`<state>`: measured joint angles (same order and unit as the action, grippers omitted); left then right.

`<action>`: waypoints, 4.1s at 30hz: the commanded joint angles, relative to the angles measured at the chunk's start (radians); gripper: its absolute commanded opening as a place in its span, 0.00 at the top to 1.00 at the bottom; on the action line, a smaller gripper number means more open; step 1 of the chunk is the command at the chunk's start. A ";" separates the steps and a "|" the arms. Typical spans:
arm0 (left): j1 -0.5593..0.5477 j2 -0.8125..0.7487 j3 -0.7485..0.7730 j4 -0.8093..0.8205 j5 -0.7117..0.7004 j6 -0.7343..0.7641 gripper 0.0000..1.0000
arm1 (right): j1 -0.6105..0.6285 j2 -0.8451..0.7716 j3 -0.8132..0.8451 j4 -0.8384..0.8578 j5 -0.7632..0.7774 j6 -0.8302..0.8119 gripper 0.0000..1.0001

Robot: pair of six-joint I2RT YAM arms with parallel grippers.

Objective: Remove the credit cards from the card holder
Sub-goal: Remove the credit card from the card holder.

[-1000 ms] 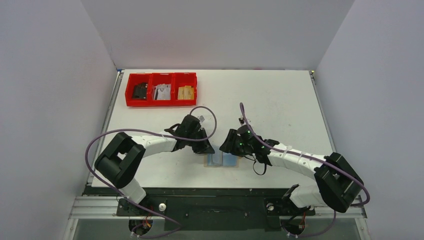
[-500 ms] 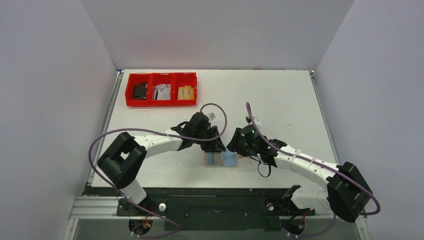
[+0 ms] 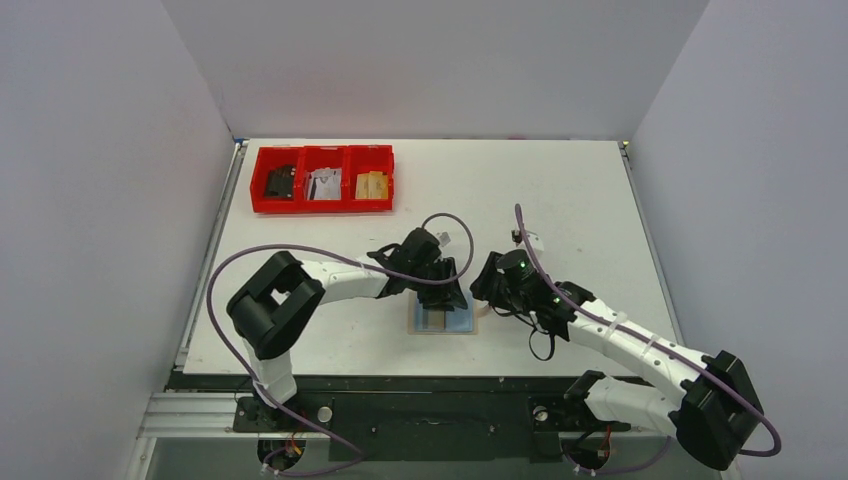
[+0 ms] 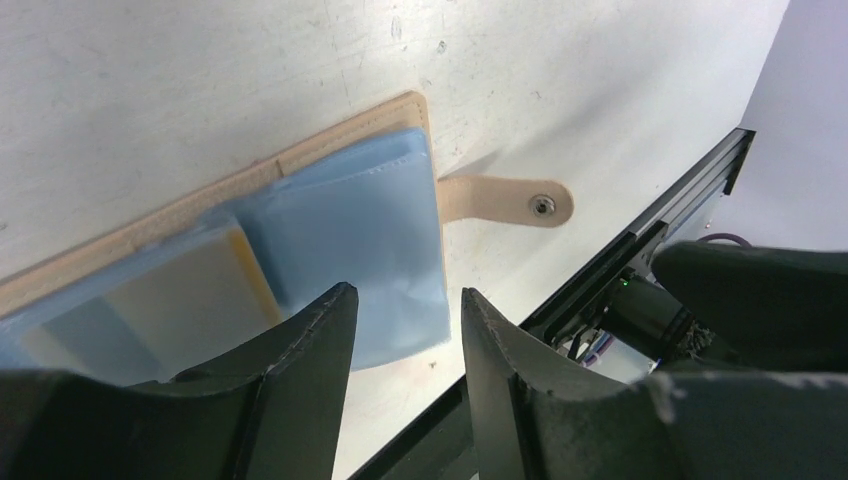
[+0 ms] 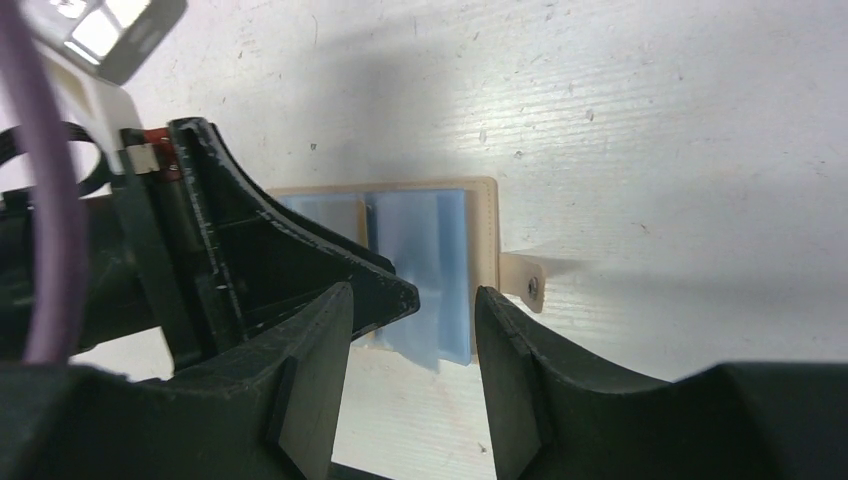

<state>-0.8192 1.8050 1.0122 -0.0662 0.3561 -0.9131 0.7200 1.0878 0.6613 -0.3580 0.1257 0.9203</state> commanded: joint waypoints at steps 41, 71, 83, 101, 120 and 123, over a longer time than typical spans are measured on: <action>0.354 -0.524 -0.228 -0.256 -0.075 0.149 0.55 | 0.322 0.667 0.488 -0.206 0.199 -0.048 0.52; 0.334 -0.459 -0.226 -0.211 -0.039 0.139 0.55 | 0.276 0.685 0.338 -0.085 0.119 -0.042 1.00; 0.245 -0.366 -0.194 -0.136 0.010 0.090 0.55 | 0.133 0.391 0.066 0.294 -0.112 0.002 1.00; 0.173 -0.240 -0.164 0.007 0.071 0.011 0.54 | 0.107 0.302 -0.047 0.511 -0.267 0.035 1.00; 0.119 -0.167 -0.166 0.051 0.018 -0.023 0.48 | 0.110 0.309 -0.031 0.439 -0.234 0.028 0.77; 0.105 -0.157 -0.156 0.081 0.012 -0.032 0.45 | 0.110 0.285 -0.028 0.407 -0.213 0.019 0.68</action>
<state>-0.6842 1.6344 0.8207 -0.0513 0.3641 -0.9306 0.8318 1.4174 0.6128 0.0544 -0.1471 0.9527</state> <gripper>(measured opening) 0.528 0.279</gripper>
